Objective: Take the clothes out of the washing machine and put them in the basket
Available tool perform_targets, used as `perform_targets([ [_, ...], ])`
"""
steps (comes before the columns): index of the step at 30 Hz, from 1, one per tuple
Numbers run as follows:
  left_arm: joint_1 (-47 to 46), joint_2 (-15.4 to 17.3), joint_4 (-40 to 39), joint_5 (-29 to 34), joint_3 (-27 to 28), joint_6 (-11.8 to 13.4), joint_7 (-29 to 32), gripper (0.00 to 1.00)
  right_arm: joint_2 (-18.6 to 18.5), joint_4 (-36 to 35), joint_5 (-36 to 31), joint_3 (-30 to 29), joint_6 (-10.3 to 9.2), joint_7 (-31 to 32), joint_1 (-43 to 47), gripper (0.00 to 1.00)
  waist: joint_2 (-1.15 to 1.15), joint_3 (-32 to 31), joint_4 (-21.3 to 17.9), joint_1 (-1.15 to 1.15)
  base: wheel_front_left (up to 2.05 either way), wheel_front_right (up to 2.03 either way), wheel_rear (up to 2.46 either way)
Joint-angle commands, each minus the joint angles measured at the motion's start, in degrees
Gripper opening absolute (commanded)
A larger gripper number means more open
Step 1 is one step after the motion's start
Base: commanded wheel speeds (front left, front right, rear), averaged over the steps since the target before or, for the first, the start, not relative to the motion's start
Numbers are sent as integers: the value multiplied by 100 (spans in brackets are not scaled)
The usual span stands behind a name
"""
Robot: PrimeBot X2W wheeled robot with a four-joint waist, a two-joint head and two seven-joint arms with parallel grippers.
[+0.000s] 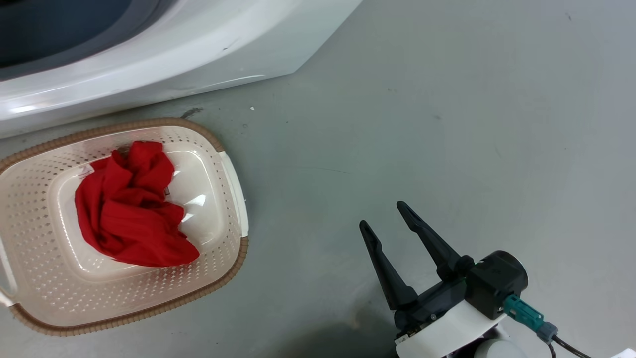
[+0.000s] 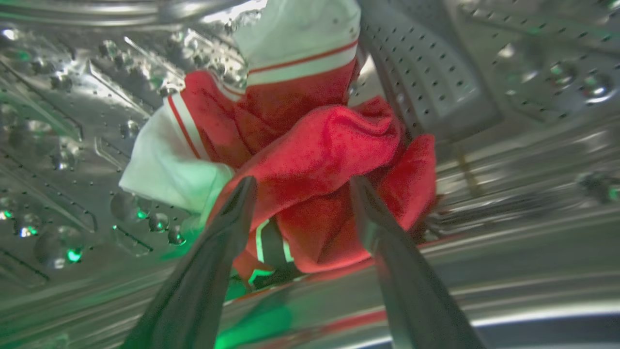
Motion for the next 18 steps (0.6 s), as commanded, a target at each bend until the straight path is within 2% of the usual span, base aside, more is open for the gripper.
perform_targets([
  [1, -29, 86, 30, -36, -77, 7, 144, 100, 16, 29, 27, 26, -4, -31, -75, 100, 0, 38, -54, -1, 0, 0, 0],
  [7, -34, 236, 37, -246, -241, 6, 493, 100, 16, 49, 28, 6, -4, -68, -60, 100, 0, 100, -79, -1, 0, 0, 0],
  [8, -32, 264, 22, -268, -257, 6, 515, 76, 16, 54, 27, 11, -4, -70, -66, 100, 0, 103, -80, -1, 0, 0, 0],
  [9, -35, 302, -2, -293, -267, 5, 518, 42, 16, 60, 27, 14, -4, -65, -73, 100, 0, 101, -80, -1, 0, 0, 0],
  [10, -21, 317, 4, -329, -259, 6, 558, 0, 16, 66, 31, 26, -4, -60, -81, 100, 0, 95, -84, -1, 0, 0, 0],
  [13, 5, 334, -50, -382, -274, 5, 573, 0, 15, 61, 46, 24, -4, -57, -106, 100, 0, 84, -86, -1, 0, 0, 0],
  [18, 112, 405, -344, -413, -268, 216, 121, 0, 15, 70, 35, -15, -4, -36, -136, 100, 0, 32, -71, -1, 0, 0, 0],
])
